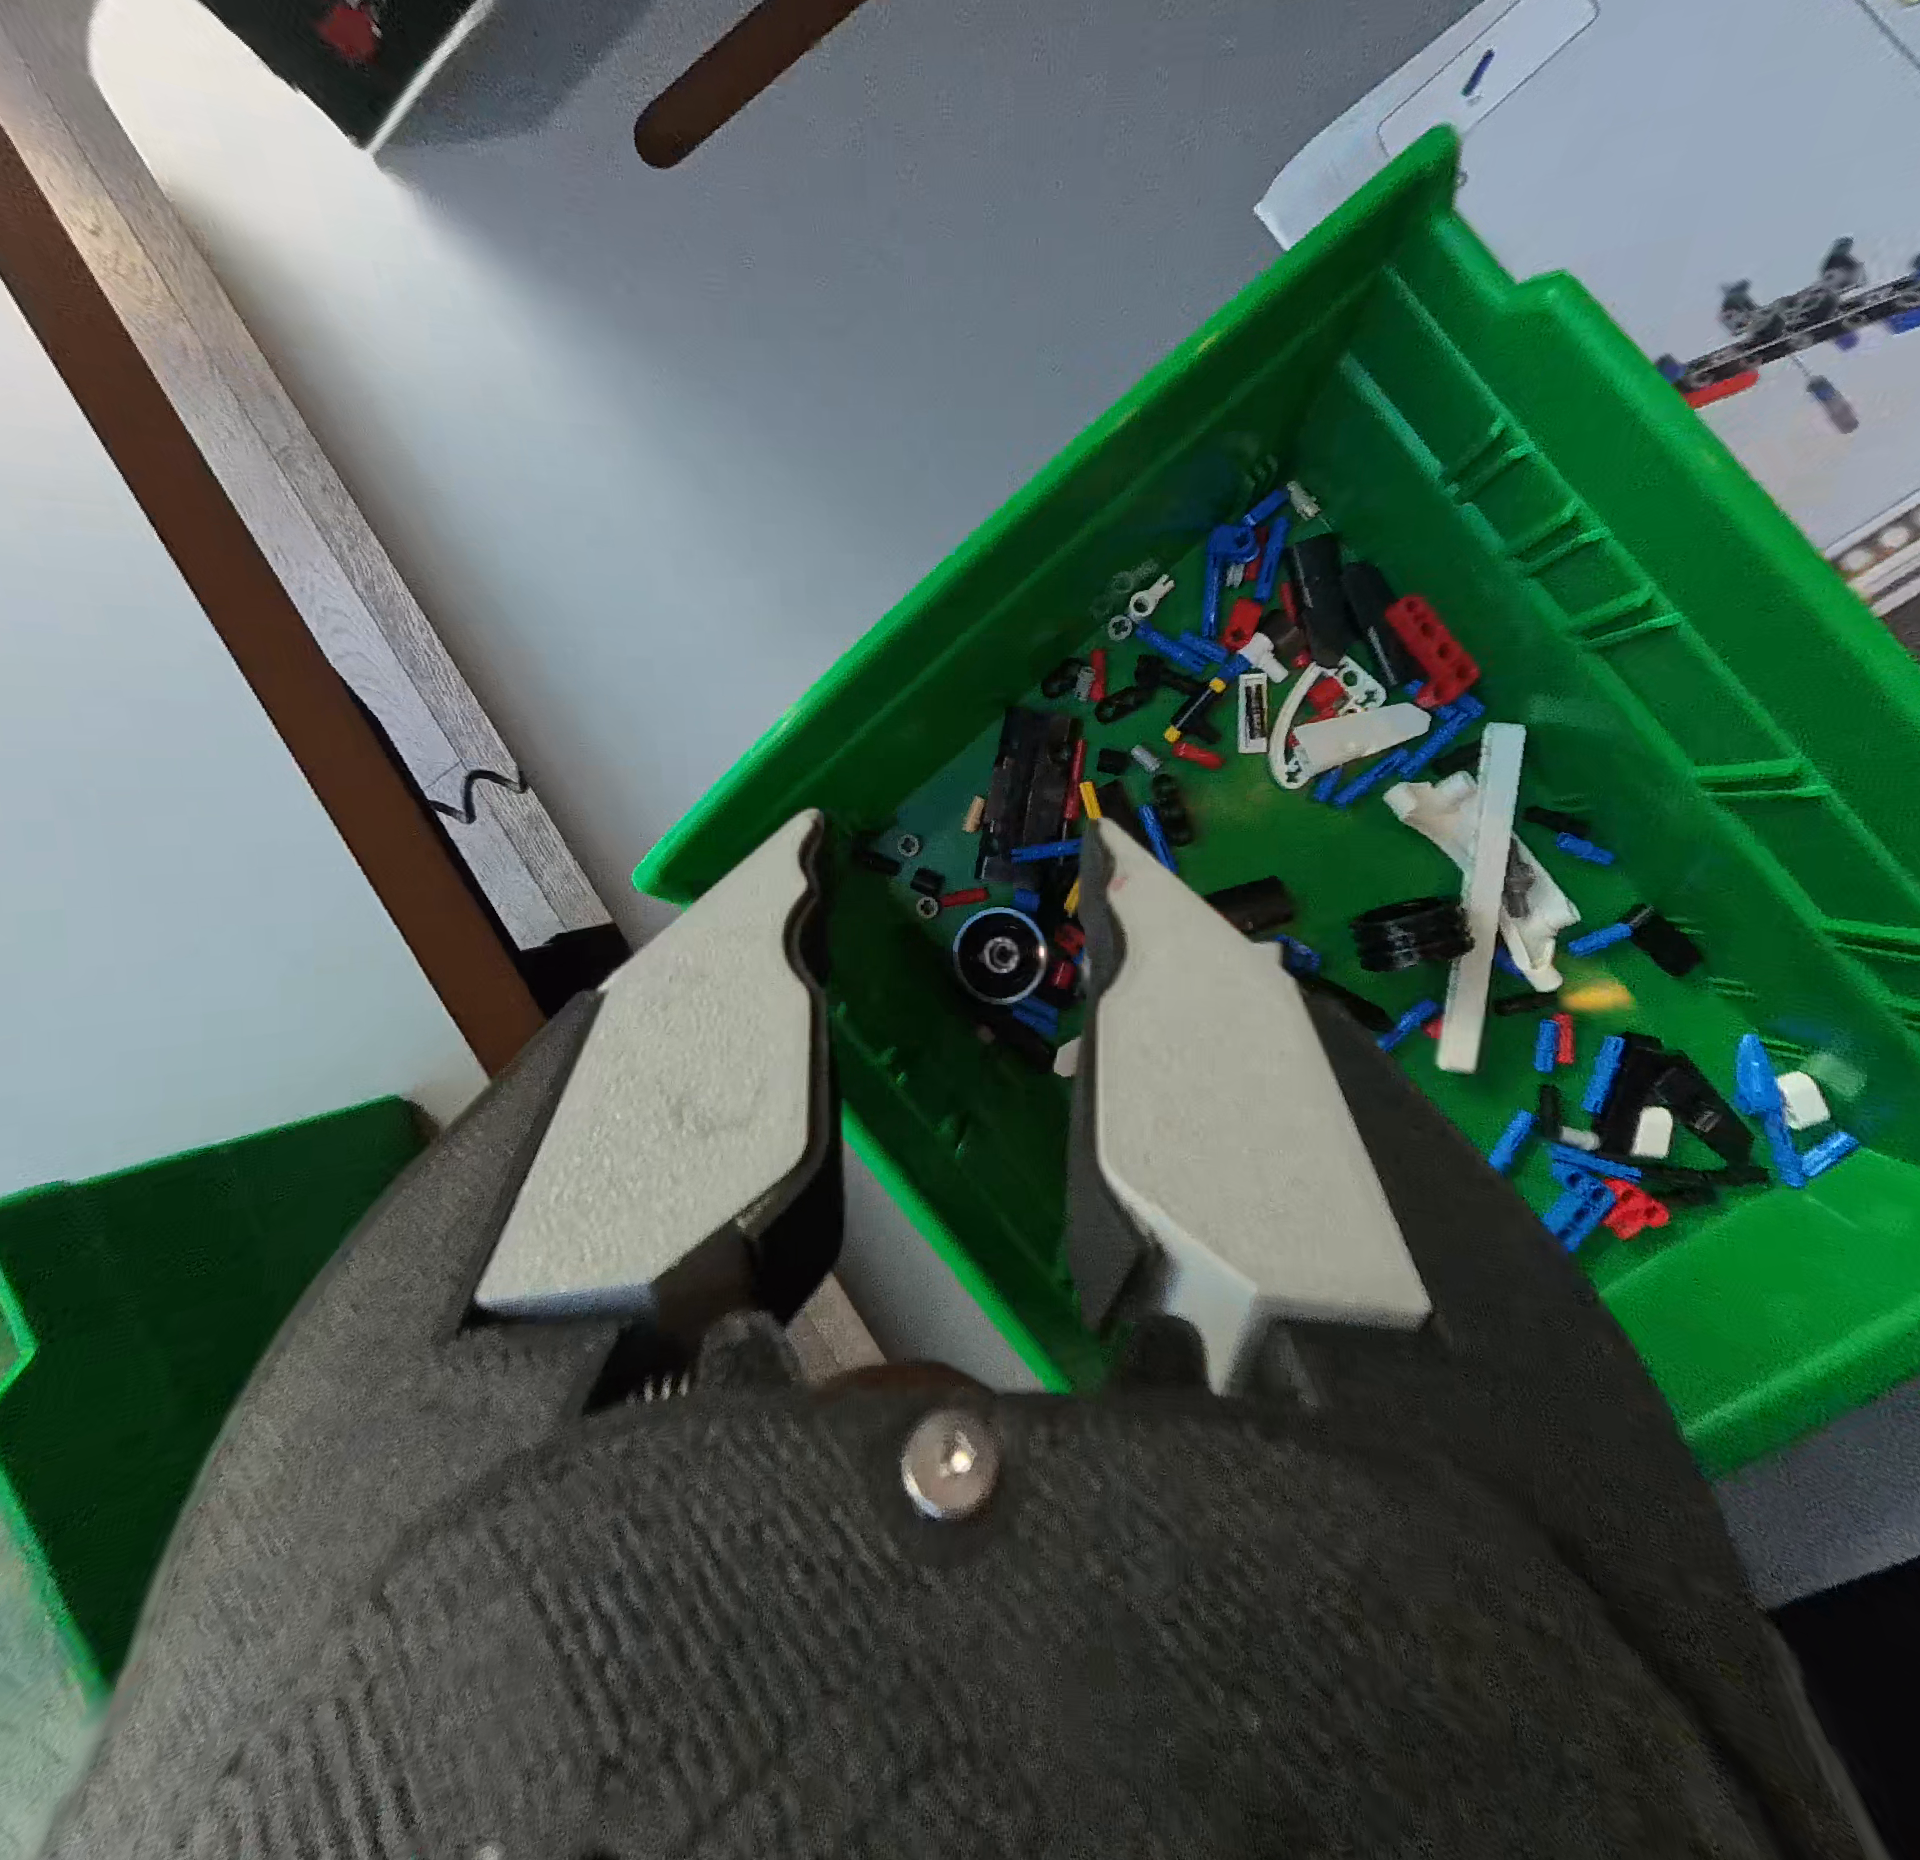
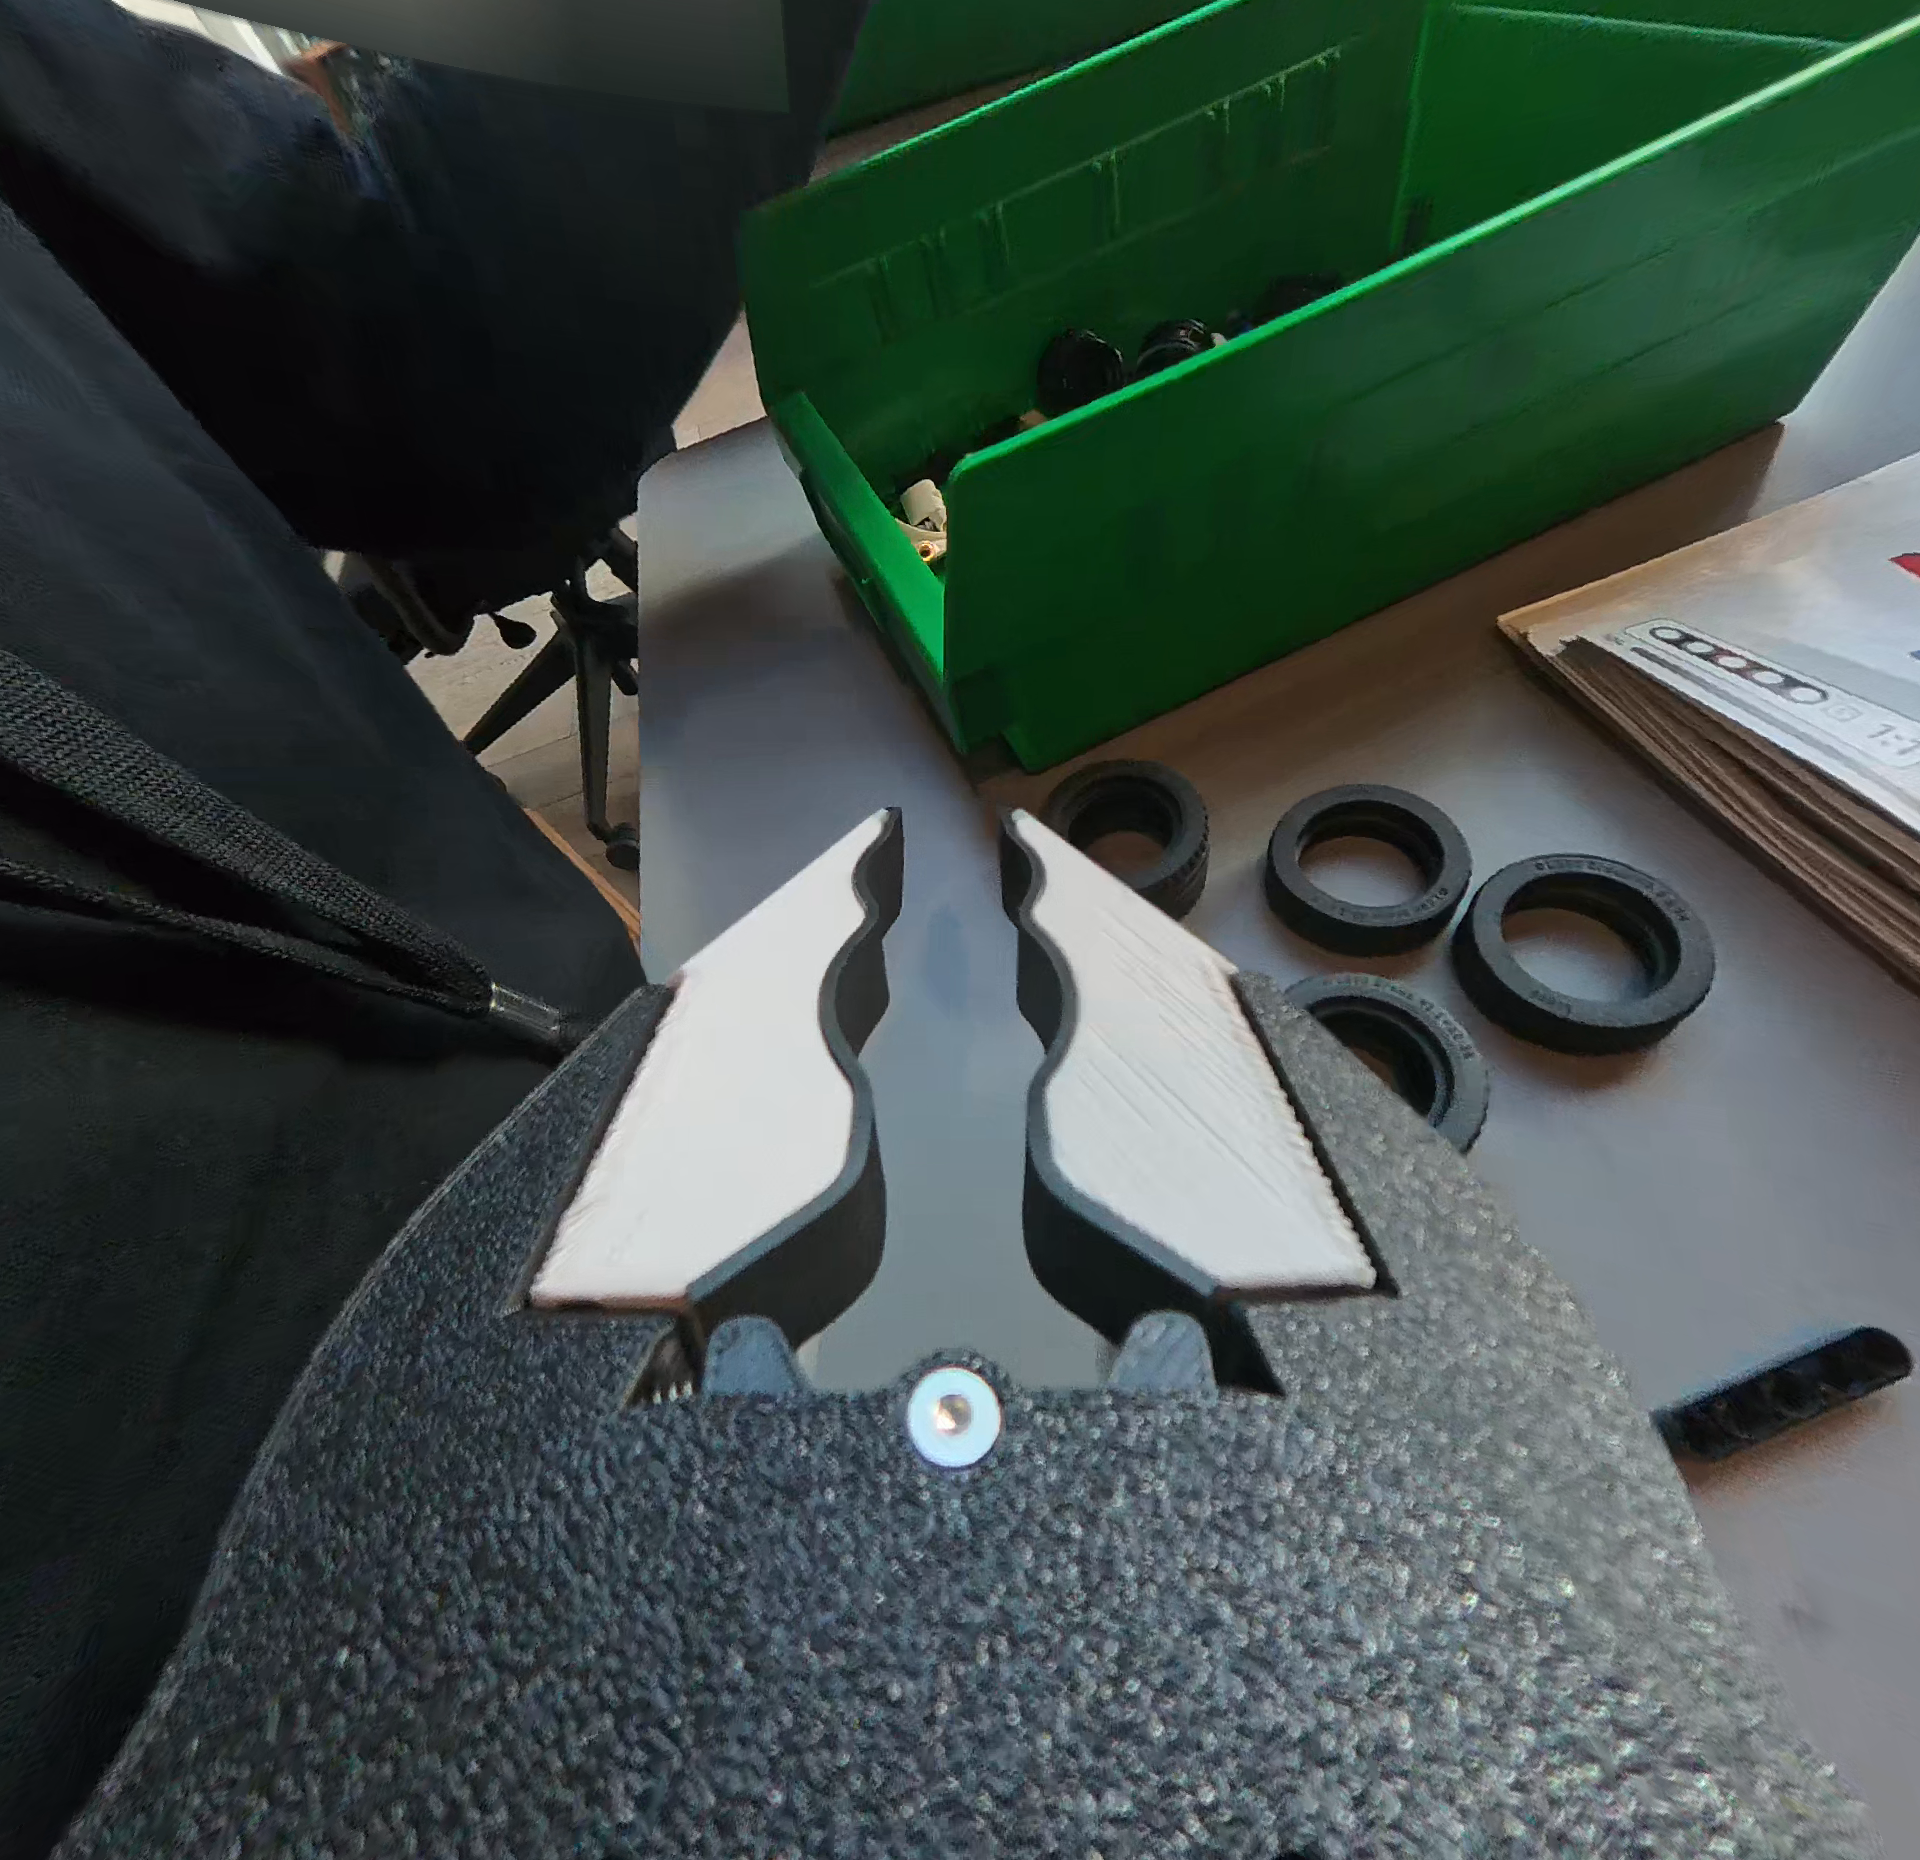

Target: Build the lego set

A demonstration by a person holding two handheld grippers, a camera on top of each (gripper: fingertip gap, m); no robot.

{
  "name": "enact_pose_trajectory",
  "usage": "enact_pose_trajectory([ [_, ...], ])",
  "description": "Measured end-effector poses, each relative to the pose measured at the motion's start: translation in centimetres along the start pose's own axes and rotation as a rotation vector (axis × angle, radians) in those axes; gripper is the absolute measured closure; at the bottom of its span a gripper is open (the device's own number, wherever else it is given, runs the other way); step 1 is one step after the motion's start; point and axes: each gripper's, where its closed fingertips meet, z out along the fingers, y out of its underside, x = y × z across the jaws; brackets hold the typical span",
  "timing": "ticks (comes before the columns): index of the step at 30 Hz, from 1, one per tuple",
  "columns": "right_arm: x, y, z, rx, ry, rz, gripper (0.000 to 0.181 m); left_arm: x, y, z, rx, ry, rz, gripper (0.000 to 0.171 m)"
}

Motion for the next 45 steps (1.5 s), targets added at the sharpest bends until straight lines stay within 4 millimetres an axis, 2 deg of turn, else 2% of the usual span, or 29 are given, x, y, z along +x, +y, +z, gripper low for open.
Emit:
enact_pose_trajectory([
  [3,0.7,-0.3,0.0,-0.016,0.029,-0.013,0.163,0.8,0.0,-0.9,-0.001,0.032,0.061,0.126],
  [5,1.1,-0.3,0.2,-0.024,0.041,-0.004,0.163,0.6,0.4,-1.4,0.005,-0.006,0.094,0.126],
  [9,1.5,-0.2,1.1,-0.052,0.043,0.017,0.163,0.6,2.2,-1.9,-0.051,-0.052,0.161,0.128],
  [12,1.4,-0.2,2.1,-0.077,0.038,-0.001,0.163,0.7,1.7,-2.6,-0.015,-0.086,0.207,0.14],
  [13,1.5,-0.2,2.3,-0.083,0.045,-0.012,0.163,1.2,1.5,-2.6,-0.007,-0.066,0.215,0.136],
  [15,1.4,-0.3,2.6,-0.088,0.048,-0.031,0.164,1.4,1.7,-2.6,-0.012,-0.05,0.237,0.127],
  [22,1.4,-0.3,2.6,-0.104,0.063,-0.04,0.164,1.1,1.7,-2.0,-0.012,-0.01,0.205,0.124],
  [27,1.9,-1.1,2.2,-0.071,0.091,-0.049,0.164,2.2,1.5,-1.6,-0.018,0.015,0.239,0.116],
  [41,2.3,-0.7,2.8,-0.058,0.057,-0.003,0.164,1.4,1.9,-0.9,-0.055,0.008,0.213,0.114],
  [45,2.2,-1.2,2.7,-0.039,0.046,-0.002,0.164,1.4,2.0,-0.8,-0.063,0.006,0.215,0.114],
])
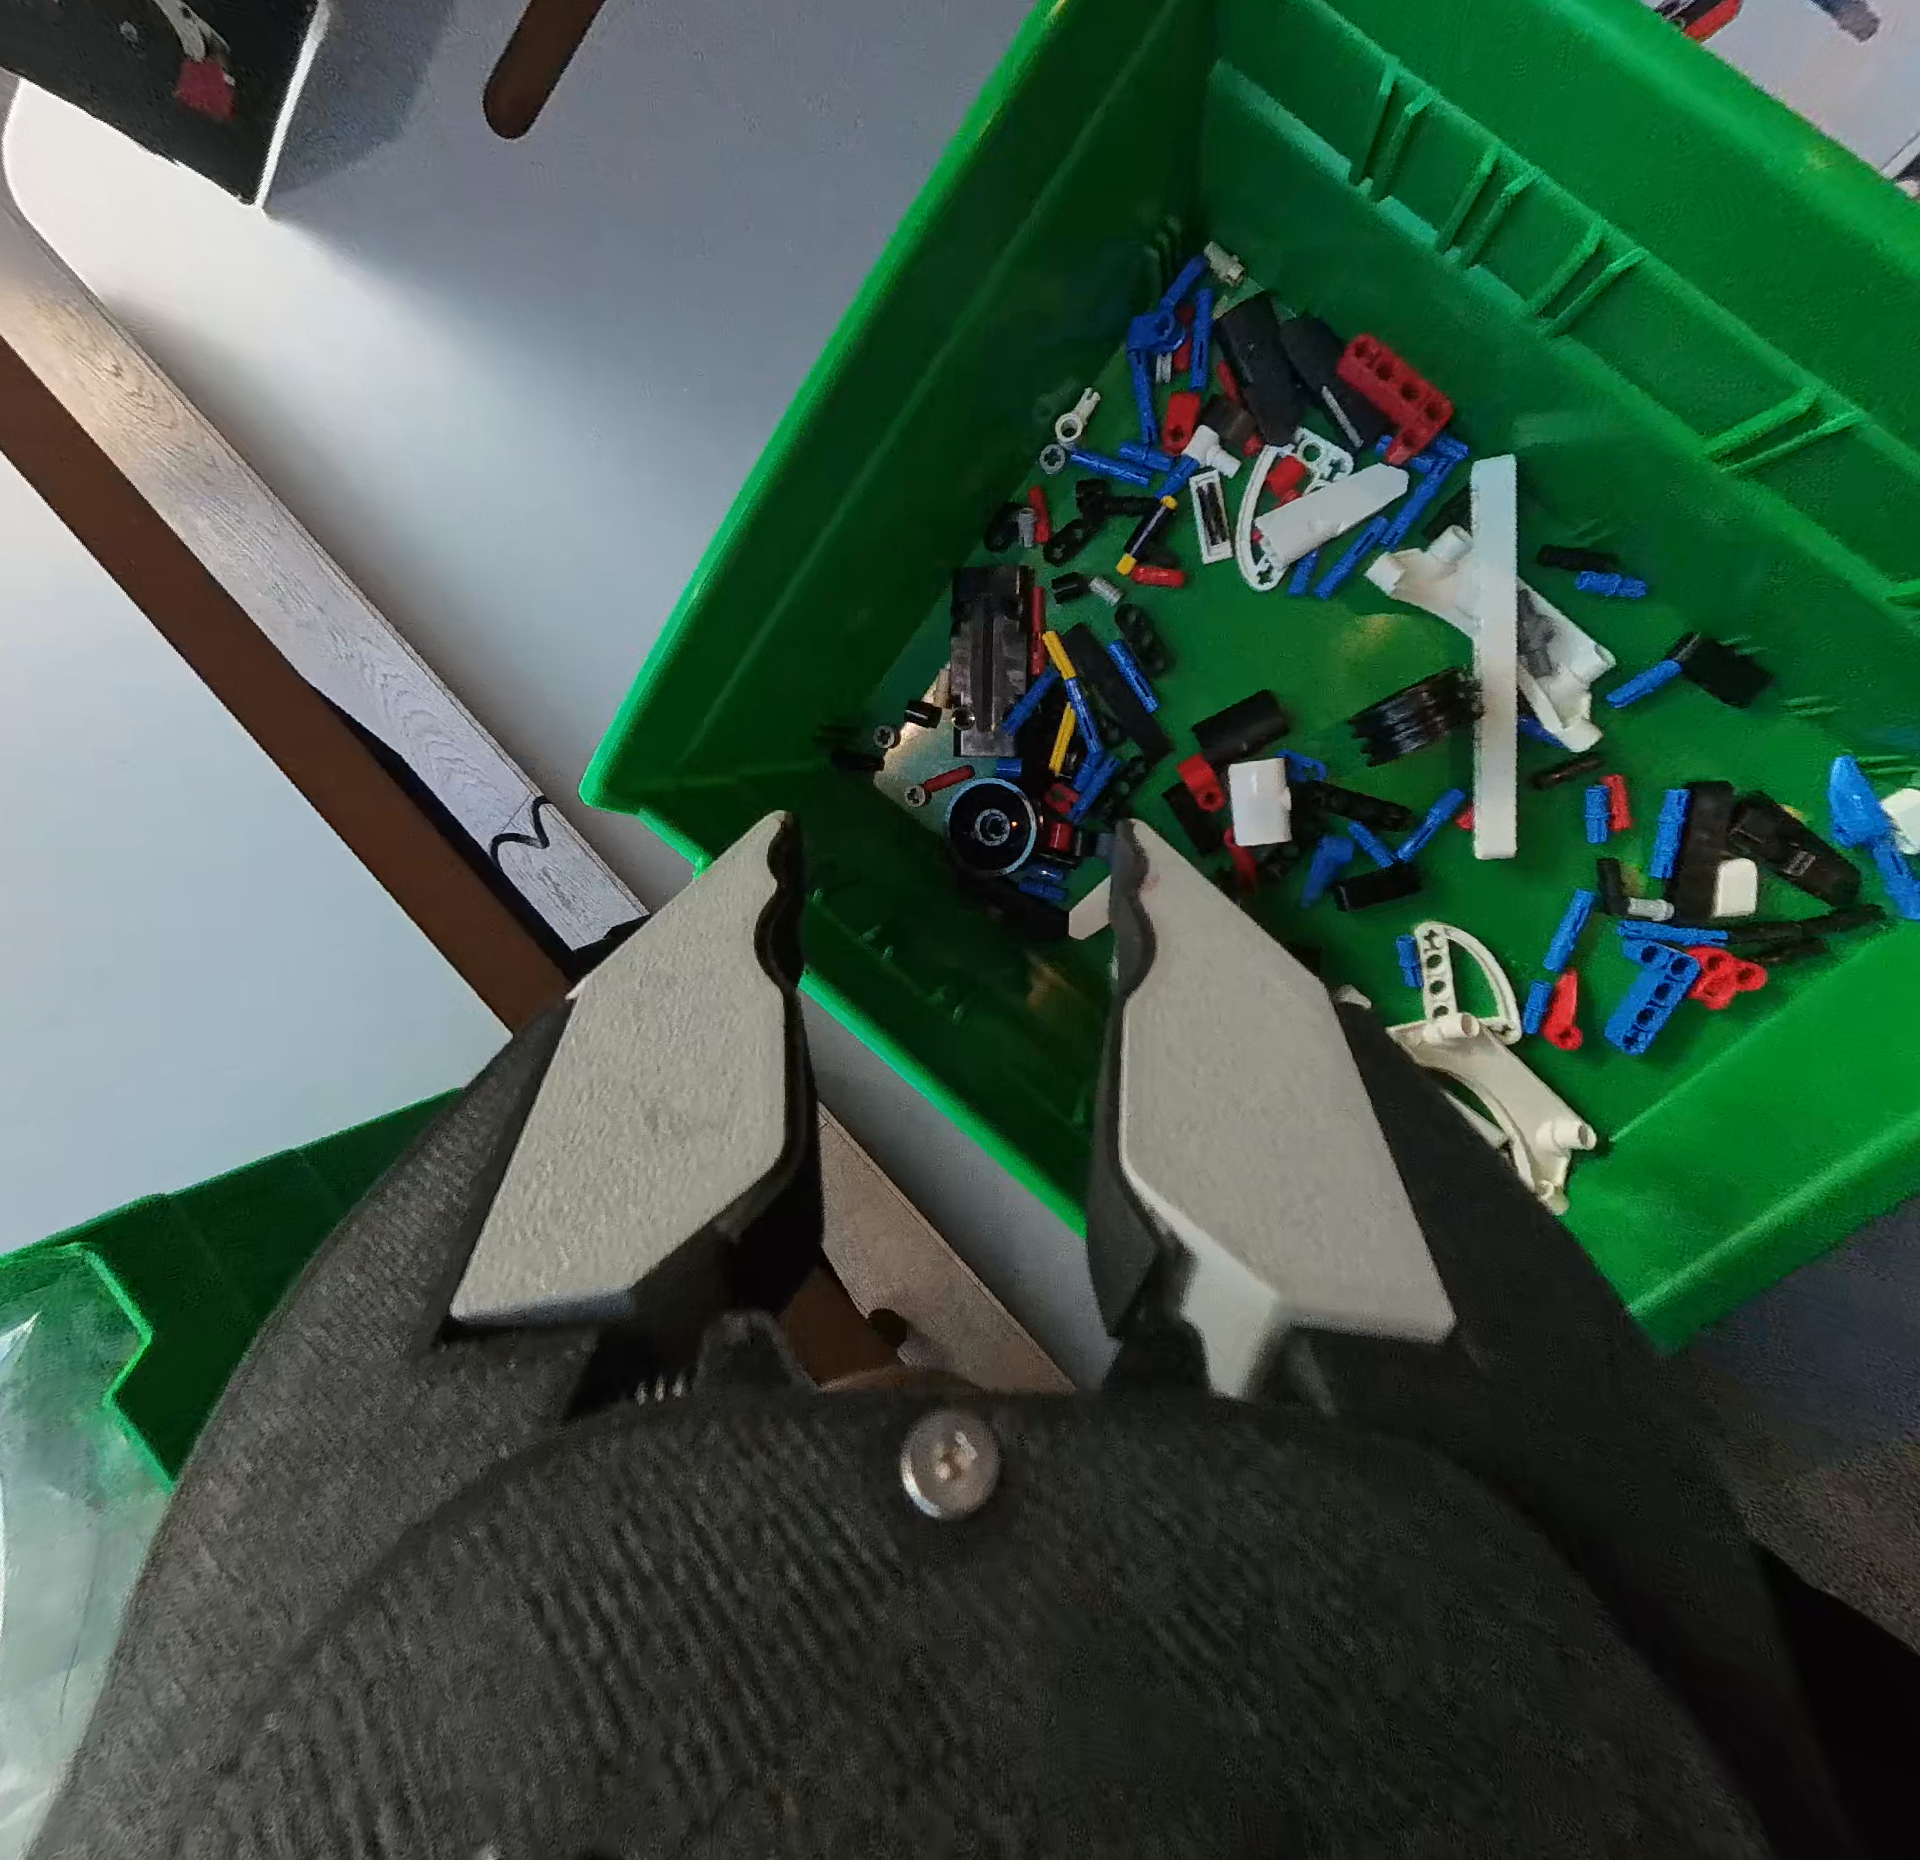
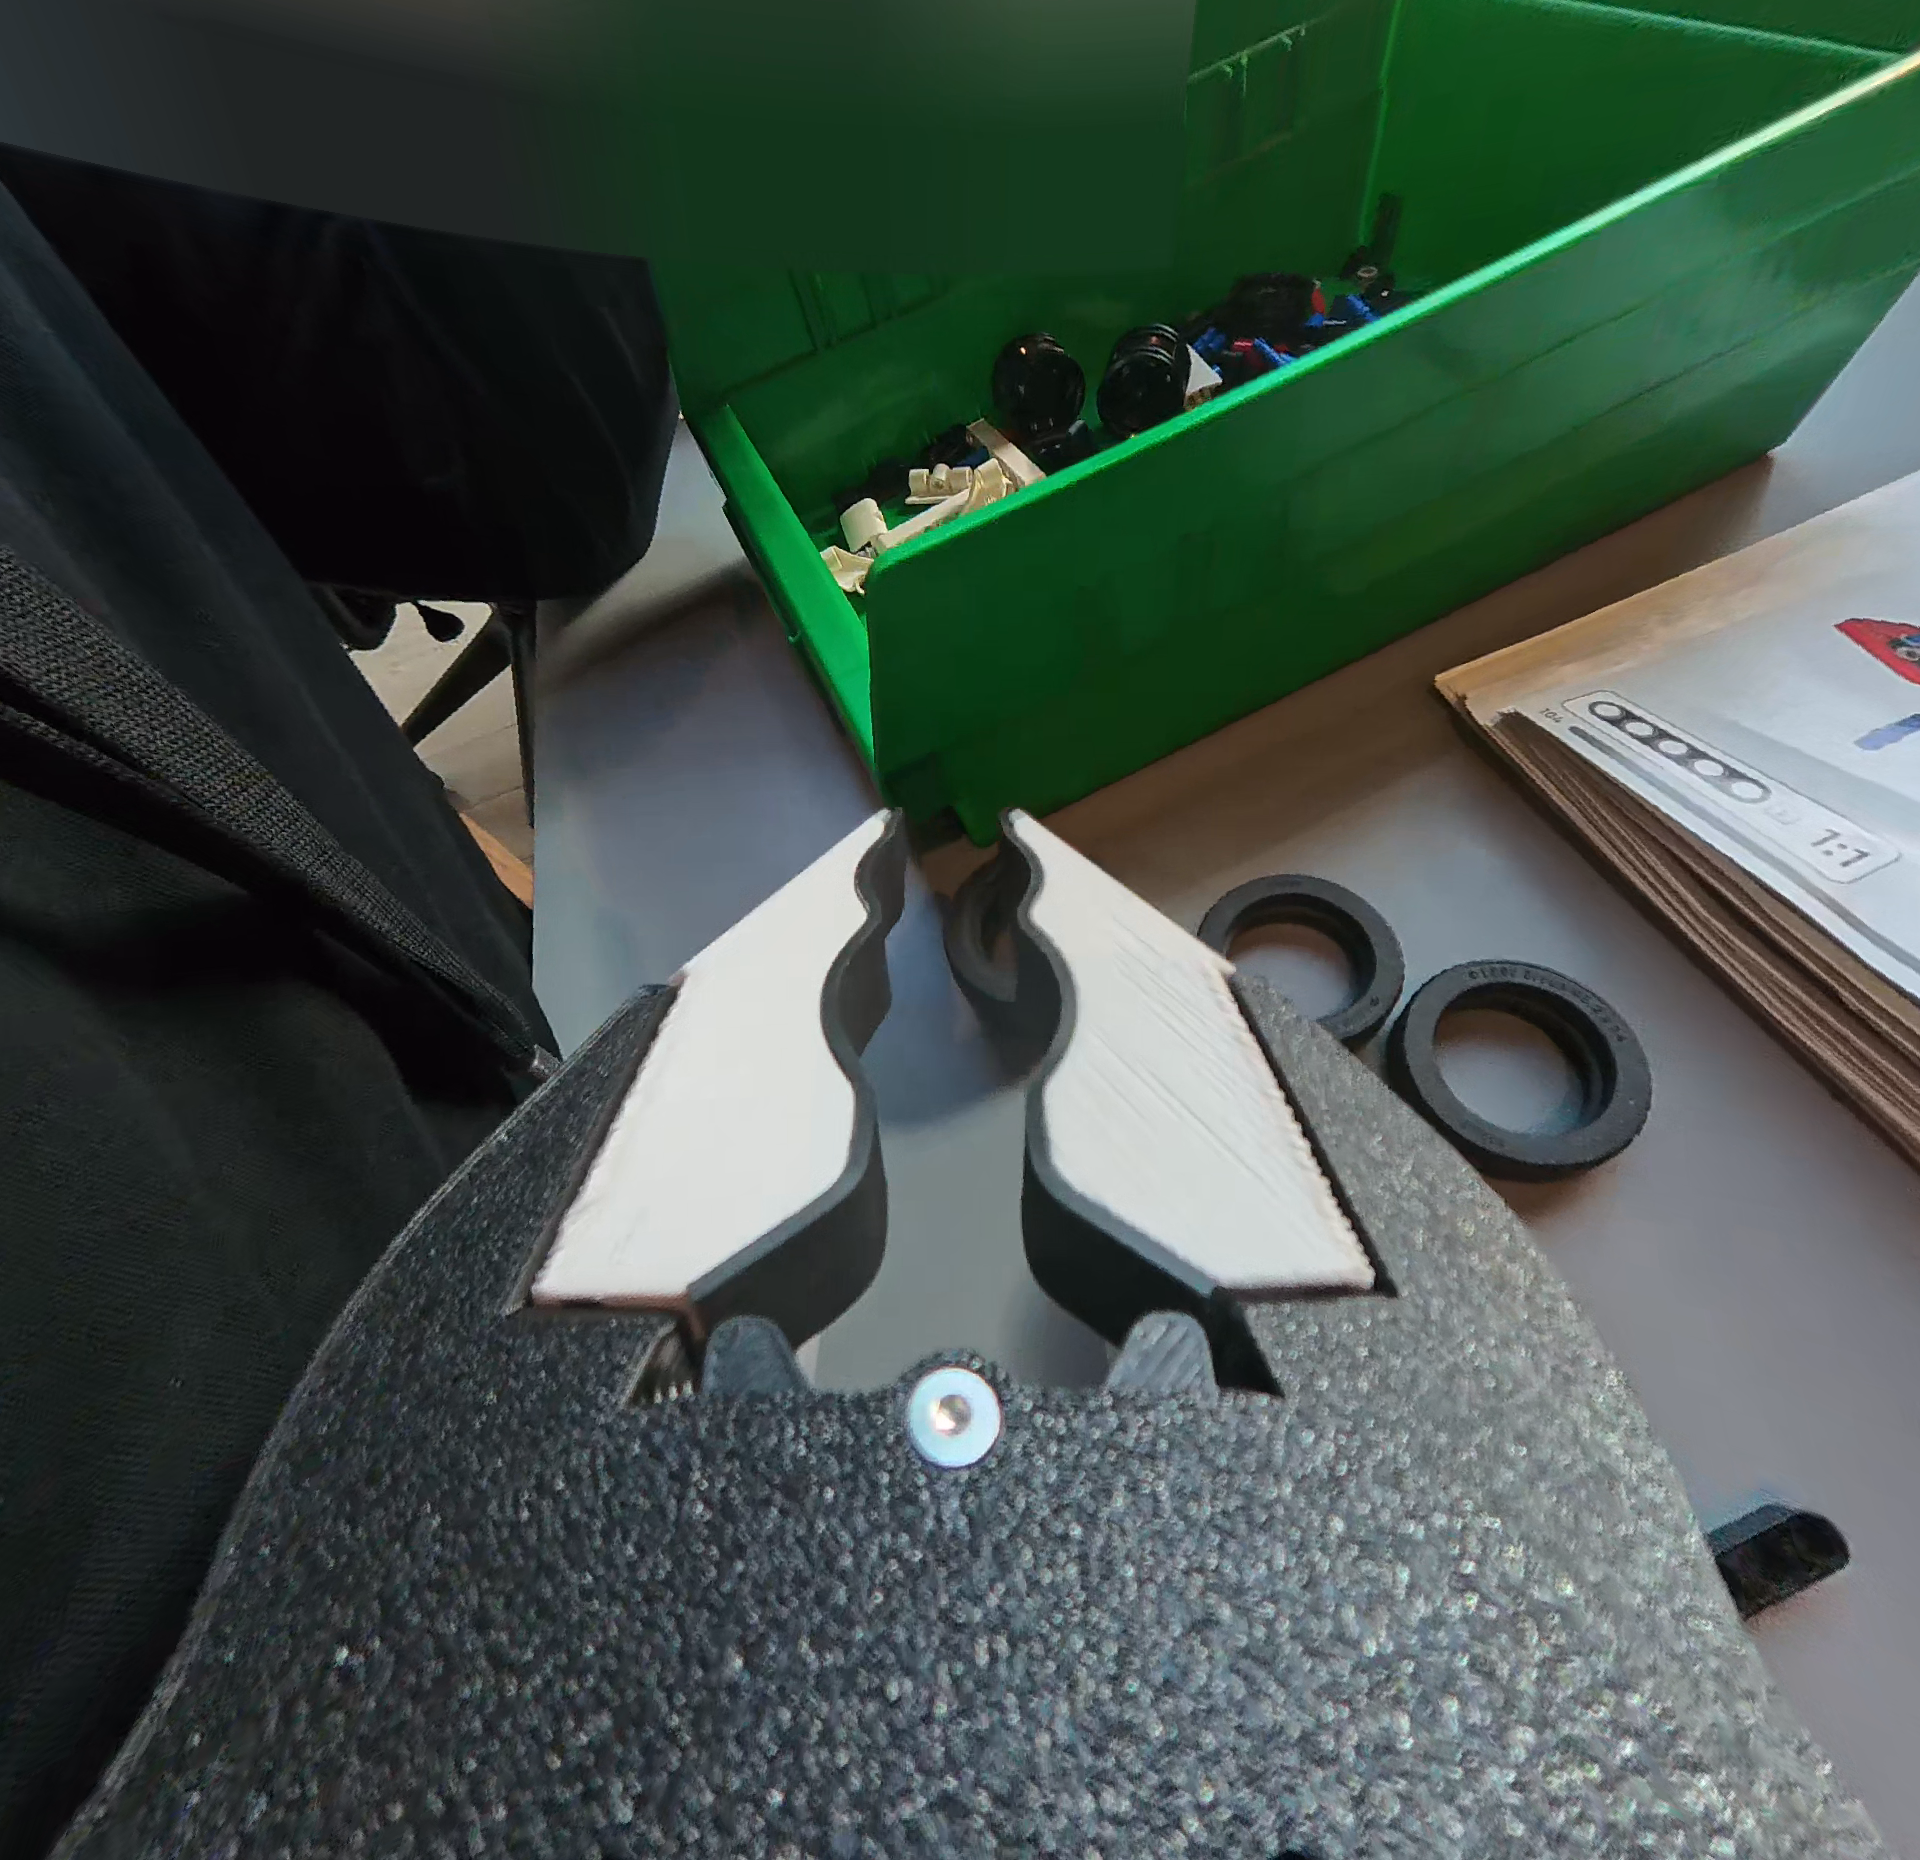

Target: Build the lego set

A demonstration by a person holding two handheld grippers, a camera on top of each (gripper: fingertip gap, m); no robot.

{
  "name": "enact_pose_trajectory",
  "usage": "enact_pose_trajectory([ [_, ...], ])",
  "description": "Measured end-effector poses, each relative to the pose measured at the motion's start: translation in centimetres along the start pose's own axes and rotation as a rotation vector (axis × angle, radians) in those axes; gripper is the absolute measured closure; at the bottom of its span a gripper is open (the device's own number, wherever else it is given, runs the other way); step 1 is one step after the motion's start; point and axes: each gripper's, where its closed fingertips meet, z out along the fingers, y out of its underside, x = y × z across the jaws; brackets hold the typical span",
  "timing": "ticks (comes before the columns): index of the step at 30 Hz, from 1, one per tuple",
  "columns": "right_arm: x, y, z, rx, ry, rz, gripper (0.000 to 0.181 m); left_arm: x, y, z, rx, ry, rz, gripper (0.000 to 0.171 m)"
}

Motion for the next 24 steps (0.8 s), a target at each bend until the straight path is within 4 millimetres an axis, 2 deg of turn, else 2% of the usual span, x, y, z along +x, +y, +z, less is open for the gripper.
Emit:
enact_pose_trajectory([
  [24,0.19,-0.15,-0.09,0.006,0.001,0.0,0.164,-0.18,0.28,0.31,-0.015,0.001,-0.009,0.114],
])
